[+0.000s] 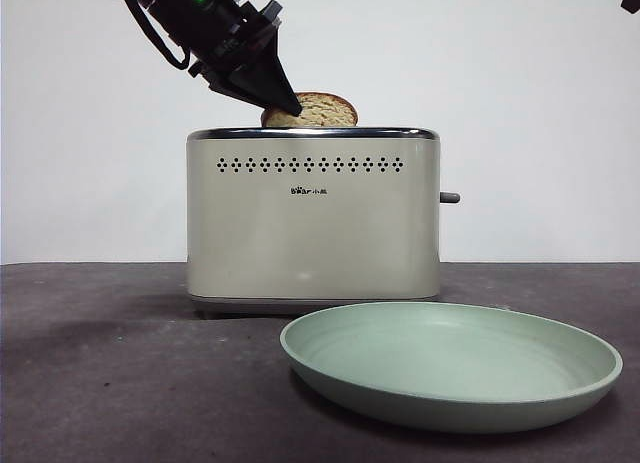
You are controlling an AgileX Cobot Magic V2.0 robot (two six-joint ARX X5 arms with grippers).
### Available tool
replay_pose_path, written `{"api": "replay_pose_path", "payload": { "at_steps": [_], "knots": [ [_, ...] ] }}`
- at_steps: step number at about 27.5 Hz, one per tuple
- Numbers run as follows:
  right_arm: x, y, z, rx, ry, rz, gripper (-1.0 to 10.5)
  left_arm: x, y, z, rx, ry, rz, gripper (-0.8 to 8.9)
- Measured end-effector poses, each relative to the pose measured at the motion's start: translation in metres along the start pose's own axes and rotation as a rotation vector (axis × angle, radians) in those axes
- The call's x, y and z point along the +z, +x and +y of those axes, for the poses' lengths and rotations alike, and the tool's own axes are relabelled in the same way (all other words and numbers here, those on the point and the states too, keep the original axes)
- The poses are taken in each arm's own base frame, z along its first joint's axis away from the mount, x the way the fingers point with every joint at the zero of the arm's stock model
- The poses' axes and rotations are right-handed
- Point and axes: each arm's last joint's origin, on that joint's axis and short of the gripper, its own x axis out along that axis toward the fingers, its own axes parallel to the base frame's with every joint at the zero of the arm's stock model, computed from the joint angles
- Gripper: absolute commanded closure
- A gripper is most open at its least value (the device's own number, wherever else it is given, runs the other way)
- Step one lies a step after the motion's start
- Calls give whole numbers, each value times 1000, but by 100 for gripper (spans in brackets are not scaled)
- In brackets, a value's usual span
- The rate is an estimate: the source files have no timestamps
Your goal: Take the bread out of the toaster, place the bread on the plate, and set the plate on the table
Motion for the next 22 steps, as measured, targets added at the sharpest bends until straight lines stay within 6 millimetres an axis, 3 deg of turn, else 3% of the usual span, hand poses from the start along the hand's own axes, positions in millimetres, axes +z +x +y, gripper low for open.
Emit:
{"api": "replay_pose_path", "payload": {
  "at_steps": [4,9,17,22],
  "knots": [
    [0,0,0,0,0,0,578,24,-24,-3,25,17,-70,811],
    [0,1,0,0,0,1,579,64,-89,-17,85,71,-233,810],
    [8,31,-10,3,42,92,579,69,-170,-53,84,21,-256,809],
    [9,66,-20,14,90,211,601,62,-214,-76,76,-5,-241,809]
  ]
}}
